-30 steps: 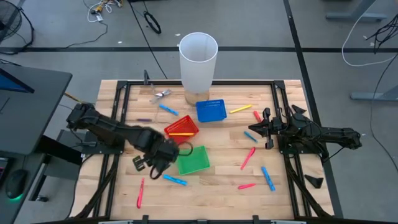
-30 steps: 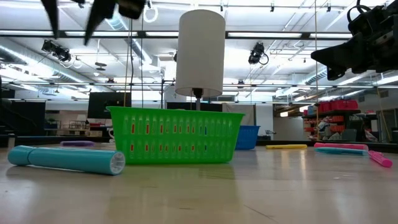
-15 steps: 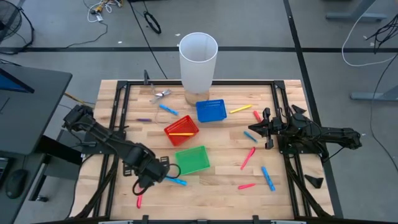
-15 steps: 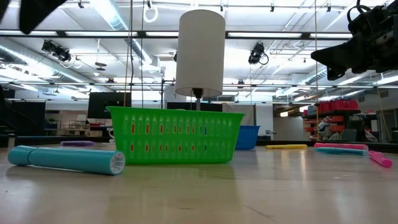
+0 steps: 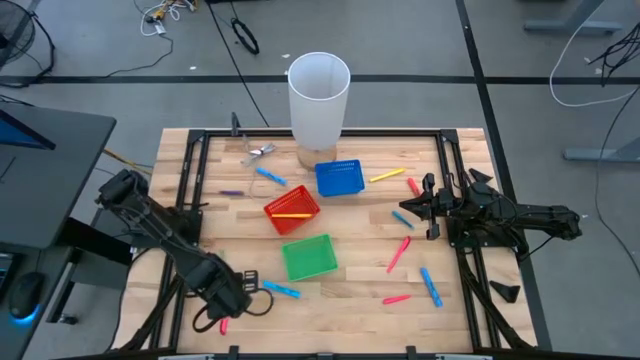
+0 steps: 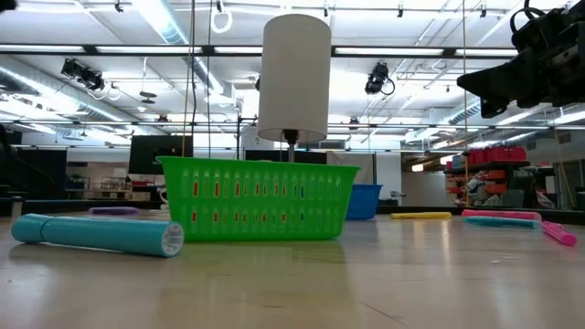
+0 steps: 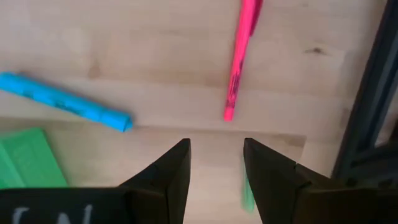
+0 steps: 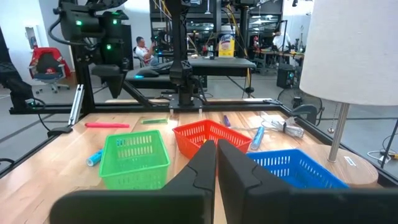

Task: Pick & Place Markers
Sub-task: Put the left pink marker into the red bin

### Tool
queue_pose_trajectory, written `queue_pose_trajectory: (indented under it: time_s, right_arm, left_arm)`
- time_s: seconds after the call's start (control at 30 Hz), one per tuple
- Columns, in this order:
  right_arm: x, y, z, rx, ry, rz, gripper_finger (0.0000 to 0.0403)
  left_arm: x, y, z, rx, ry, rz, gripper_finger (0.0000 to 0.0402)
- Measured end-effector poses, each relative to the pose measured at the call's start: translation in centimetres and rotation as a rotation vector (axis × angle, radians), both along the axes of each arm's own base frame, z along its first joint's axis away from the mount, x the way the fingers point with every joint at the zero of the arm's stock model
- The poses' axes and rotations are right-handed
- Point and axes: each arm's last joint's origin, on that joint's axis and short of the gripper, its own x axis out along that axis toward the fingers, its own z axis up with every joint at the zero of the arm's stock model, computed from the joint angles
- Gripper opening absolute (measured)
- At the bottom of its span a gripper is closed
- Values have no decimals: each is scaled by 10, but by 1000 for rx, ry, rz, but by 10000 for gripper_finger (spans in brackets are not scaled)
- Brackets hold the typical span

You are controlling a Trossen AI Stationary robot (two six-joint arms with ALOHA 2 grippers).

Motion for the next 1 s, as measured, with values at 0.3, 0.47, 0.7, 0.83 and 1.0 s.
queue_pose_trajectory:
  time_s: [0.3,0.47,0.7,0.83,1.0]
  right_arm:
    - [0,0,0,0,0,0,20]
    - [0,0,0,0,0,0,20]
    - [0,0,0,0,0,0,20]
    - [0,0,0,0,0,0,20]
    - [0,0,0,0,0,0,20]
  left_arm:
    - [-17,-18,-4,-29,3,-39,156]
    - [-18,-22,-4,-52,-11,-50,156]
    - [-20,-27,-19,-96,-12,-87,156]
    - [-21,-24,-31,-93,-9,-73,156]
    - [-24,-22,-44,-98,-13,-75,156]
